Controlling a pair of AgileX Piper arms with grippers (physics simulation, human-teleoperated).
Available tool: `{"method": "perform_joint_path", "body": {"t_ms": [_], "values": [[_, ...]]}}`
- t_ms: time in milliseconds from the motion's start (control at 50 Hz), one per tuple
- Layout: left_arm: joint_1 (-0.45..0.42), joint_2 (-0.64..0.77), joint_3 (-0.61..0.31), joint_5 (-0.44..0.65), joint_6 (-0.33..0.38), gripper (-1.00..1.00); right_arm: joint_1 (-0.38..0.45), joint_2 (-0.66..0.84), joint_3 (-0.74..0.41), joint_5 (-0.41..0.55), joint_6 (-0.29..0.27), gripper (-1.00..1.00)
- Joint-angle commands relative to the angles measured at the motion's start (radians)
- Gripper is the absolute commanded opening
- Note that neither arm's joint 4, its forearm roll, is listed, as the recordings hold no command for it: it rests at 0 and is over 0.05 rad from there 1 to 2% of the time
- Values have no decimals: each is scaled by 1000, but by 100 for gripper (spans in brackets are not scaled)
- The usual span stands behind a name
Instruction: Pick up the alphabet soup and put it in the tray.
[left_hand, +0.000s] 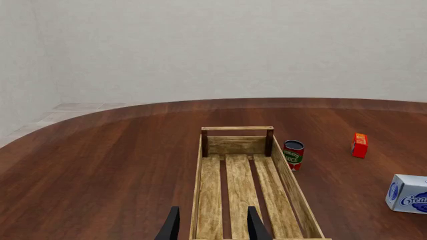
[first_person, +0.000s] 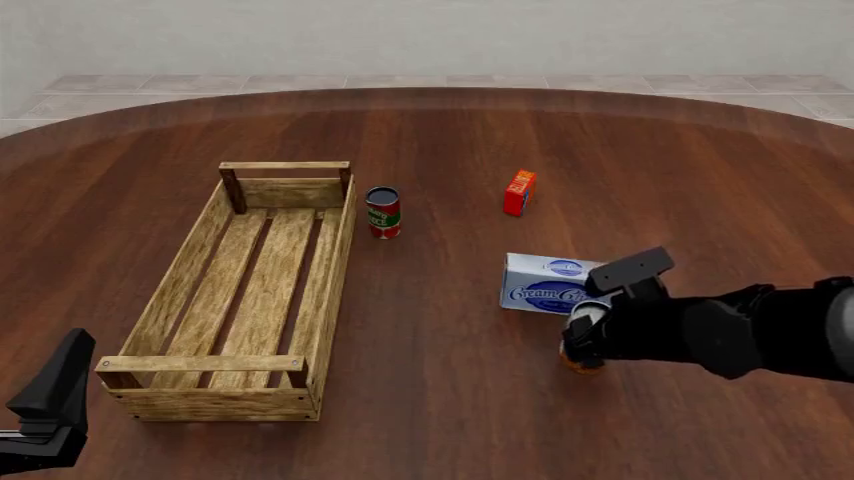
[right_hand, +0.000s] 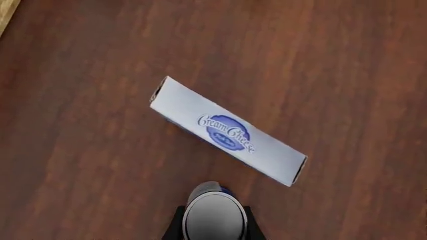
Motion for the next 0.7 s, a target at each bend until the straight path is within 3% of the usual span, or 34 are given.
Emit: {"method": "perform_joint_path", "body": {"t_ms": [20, 700], "values": [[0, 0, 0, 0, 0, 100, 11, -28, -3, 14, 16, -100], [0, 0, 0, 0, -1, 100, 69, -262, -69, 230, 8, -100]]}}
